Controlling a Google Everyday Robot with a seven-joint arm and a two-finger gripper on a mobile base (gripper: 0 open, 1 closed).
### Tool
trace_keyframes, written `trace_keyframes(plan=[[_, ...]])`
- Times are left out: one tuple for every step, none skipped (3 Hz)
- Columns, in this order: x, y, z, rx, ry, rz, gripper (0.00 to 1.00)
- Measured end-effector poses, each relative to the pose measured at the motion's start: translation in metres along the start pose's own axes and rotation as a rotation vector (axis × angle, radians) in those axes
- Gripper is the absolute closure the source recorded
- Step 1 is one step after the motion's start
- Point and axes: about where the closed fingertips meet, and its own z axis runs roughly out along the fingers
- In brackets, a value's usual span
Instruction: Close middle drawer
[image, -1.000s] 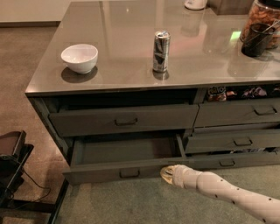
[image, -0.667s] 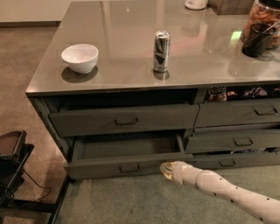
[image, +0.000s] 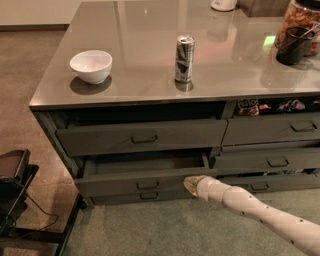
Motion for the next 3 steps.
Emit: trace_keyframes(plan=[[0.003, -0.014, 0.011, 0.006, 0.004, -0.011, 1.0], [0.003, -0.031, 0.033, -0.003, 0.007, -0.029, 1.0], [0.003, -0.031, 0.033, -0.003, 0.007, -0.029, 1.0]])
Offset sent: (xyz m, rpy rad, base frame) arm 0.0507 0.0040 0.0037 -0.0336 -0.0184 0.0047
